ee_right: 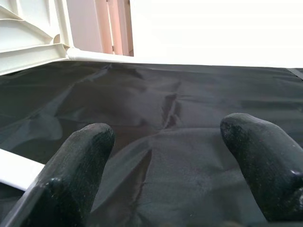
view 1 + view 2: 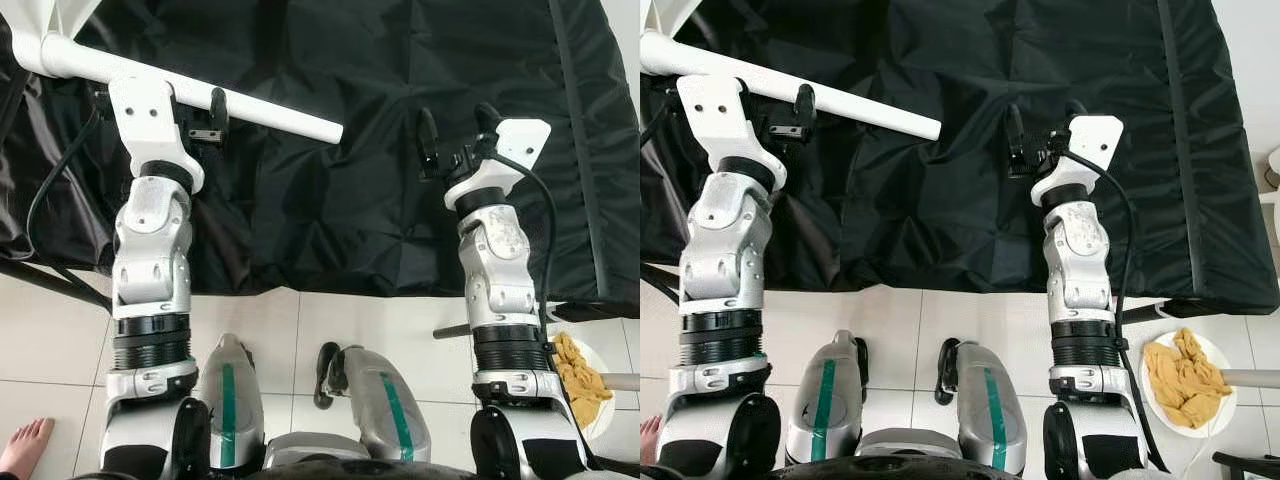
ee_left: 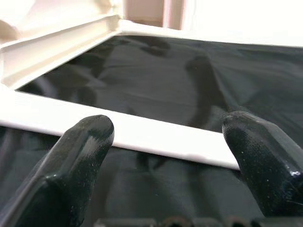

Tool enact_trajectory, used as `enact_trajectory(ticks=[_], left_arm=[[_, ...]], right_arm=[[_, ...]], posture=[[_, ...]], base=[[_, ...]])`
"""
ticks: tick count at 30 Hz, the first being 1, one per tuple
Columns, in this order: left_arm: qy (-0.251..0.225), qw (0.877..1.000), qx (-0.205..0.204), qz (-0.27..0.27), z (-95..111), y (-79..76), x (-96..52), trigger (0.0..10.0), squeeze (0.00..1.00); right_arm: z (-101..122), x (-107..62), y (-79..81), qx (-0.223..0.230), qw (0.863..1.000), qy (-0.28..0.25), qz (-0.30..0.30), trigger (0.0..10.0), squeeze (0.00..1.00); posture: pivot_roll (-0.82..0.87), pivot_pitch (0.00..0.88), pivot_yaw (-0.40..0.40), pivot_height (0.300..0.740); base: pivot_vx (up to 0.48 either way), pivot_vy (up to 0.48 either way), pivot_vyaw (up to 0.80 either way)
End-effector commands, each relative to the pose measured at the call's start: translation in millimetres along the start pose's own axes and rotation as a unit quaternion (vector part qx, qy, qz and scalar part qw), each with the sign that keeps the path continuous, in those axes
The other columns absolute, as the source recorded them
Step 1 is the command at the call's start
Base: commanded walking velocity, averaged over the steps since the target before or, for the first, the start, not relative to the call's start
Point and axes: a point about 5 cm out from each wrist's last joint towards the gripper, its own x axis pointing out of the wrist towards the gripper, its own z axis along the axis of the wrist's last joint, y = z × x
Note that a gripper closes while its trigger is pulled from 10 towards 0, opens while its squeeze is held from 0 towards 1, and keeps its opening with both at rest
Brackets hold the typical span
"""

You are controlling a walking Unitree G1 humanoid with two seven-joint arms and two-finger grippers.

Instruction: Building children table

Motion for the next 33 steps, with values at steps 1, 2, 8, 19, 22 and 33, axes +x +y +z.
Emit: enact_trajectory(ticks=[1, 2, 8, 19, 22, 33], left_arm=[[0.001, 1.0, 0.015, 0.016, -4, -3.1, -2.1, 10.0, 0.0], [0.001, 1.0, 0.015, 0.016, -4, -3.1, -2.1, 10.0, 0.0], [-0.014, 0.999, -0.006, 0.032, 0, -5.3, -3.2, 10.0, 0.0], [-0.031, 0.999, -0.007, 0.035, 2, -5.5, 2.4, 10.0, 0.0], [-0.031, 0.999, -0.008, 0.034, 2, -5.4, 2.5, 10.0, 0.0], [-0.034, 0.999, 0.0, 0.034, 1, -7.4, 6.8, 10.0, 0.0]], right_arm=[[-7, -3.3, -0.5, 0.002, 1.0, 0.008, -0.002, 10.0, 0.0], [-7, -3.3, -0.5, 0.002, 1.0, 0.008, -0.002, 10.0, 0.0], [-8, -0.9, -2.0, 0.004, 1.0, 0.002, -0.015, 10.0, 0.0], [-6, 4.4, -5.4, -0.003, 1.0, -0.011, -0.02, 10.0, 0.0], [-6, 4.7, -5.4, -0.003, 1.0, -0.012, -0.021, 10.0, 0.0], [-5, 9.5, -7.1, -0.007, 0.999, -0.023, -0.027, 10.0, 0.0]], posture=[[0.14, 0.061, -0.095, 0.74], [0.14, 0.061, -0.095, 0.74], [0.14, 0.044, -0.084, 0.74], [0.13, 0.024, -0.08, 0.74], [0.13, 0.021, -0.079, 0.74], [0.13, 0.007, -0.077, 0.74]], base=[[0.0, 0.0, 0.0], [0.0, 0.0, 0.0], [0.0, 0.0, 0.0], [0.0, 0.0, 0.0], [0.0, 0.0, 0.0], [0.0, 0.0, 0.0]])
